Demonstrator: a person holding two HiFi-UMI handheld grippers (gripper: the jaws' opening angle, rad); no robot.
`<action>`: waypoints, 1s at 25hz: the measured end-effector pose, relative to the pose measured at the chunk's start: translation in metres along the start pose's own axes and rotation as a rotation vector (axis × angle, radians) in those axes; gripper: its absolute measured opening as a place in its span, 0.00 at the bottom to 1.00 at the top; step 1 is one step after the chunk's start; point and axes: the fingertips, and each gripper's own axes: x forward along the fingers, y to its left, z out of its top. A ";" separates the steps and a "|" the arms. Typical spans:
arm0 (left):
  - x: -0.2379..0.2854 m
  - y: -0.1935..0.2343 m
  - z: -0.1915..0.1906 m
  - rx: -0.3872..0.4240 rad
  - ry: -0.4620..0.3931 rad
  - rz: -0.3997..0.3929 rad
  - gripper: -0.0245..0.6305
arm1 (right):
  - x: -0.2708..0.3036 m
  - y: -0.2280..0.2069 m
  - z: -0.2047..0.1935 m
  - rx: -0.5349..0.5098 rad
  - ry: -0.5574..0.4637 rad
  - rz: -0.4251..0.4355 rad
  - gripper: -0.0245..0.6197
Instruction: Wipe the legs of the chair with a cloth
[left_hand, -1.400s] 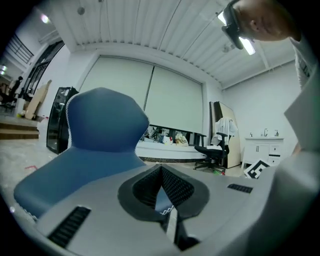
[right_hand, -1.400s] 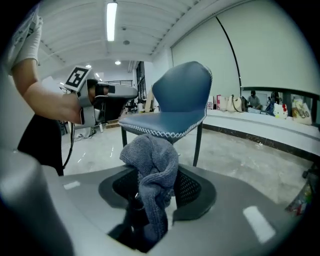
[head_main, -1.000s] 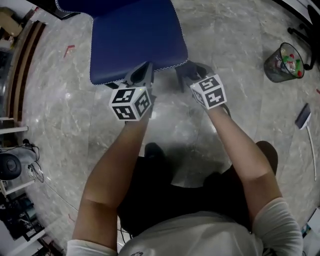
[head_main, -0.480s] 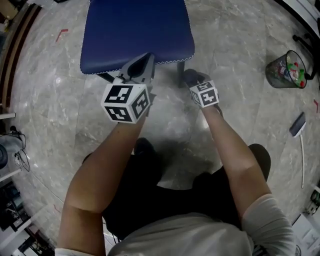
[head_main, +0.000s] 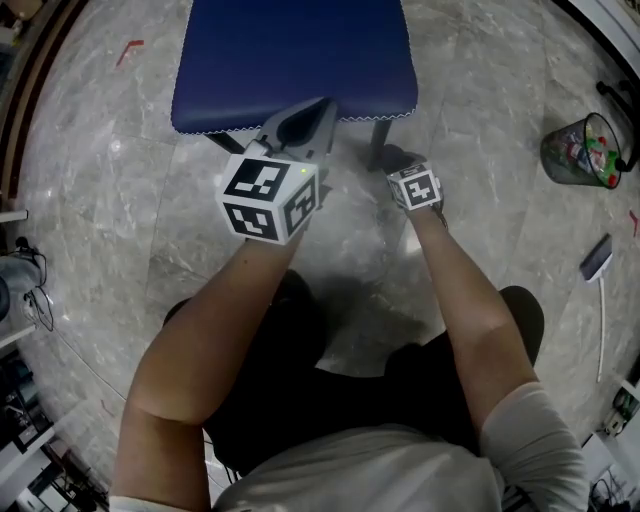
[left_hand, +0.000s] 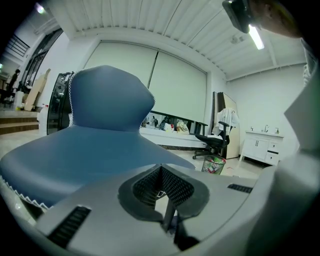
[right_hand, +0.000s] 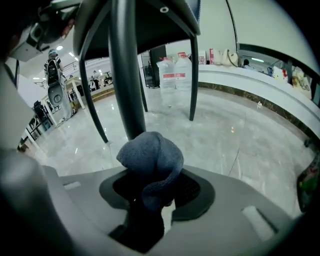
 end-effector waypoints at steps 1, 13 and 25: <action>0.000 0.000 0.000 0.002 0.005 0.004 0.04 | -0.010 0.000 0.011 -0.019 -0.029 0.004 0.29; 0.009 0.003 0.006 -0.026 0.005 0.073 0.04 | -0.177 0.021 0.176 -0.156 -0.501 -0.068 0.29; 0.011 0.002 0.006 -0.051 0.000 0.056 0.04 | -0.061 0.009 0.074 -0.027 -0.323 -0.040 0.29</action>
